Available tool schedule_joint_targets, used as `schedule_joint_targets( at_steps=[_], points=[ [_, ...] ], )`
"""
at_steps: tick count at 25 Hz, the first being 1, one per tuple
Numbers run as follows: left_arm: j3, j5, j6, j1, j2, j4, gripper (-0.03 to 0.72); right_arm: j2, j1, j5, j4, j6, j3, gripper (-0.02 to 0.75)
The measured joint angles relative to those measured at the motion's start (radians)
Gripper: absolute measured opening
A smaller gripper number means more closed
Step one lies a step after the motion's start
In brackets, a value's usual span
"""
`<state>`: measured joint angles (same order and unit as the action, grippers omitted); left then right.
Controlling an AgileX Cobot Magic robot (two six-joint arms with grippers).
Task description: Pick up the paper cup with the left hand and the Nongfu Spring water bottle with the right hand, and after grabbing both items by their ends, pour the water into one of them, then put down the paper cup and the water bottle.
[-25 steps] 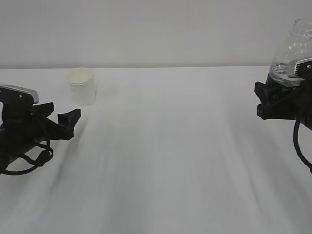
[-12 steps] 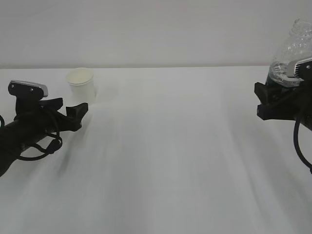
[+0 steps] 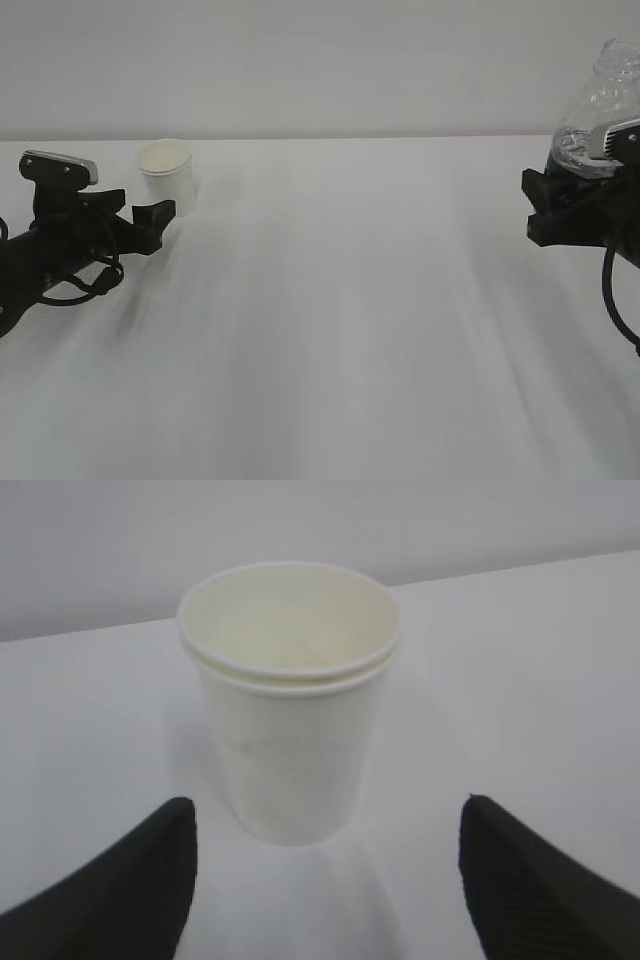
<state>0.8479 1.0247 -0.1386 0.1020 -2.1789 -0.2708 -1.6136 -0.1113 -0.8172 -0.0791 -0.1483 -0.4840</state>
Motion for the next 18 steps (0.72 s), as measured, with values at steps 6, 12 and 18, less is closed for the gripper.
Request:
schedule_joint_targets(
  at_steps=[6, 12, 18],
  points=[
    [0.061, -0.021, -0.002, 0.000, -0.059, -0.026, 0.588, 0.000, 0.000, 0.000, -0.002, 0.000, 0.000, 0.504],
    [0.127, -0.045, -0.002, 0.000, -0.089, -0.036, 0.588, 0.000, 0.000, 0.000, -0.008, 0.000, 0.000, 0.504],
    [0.183, -0.077, -0.002, 0.000, -0.117, -0.038, 0.587, 0.000, 0.000, 0.000, -0.009, 0.000, 0.000, 0.503]
  ],
)
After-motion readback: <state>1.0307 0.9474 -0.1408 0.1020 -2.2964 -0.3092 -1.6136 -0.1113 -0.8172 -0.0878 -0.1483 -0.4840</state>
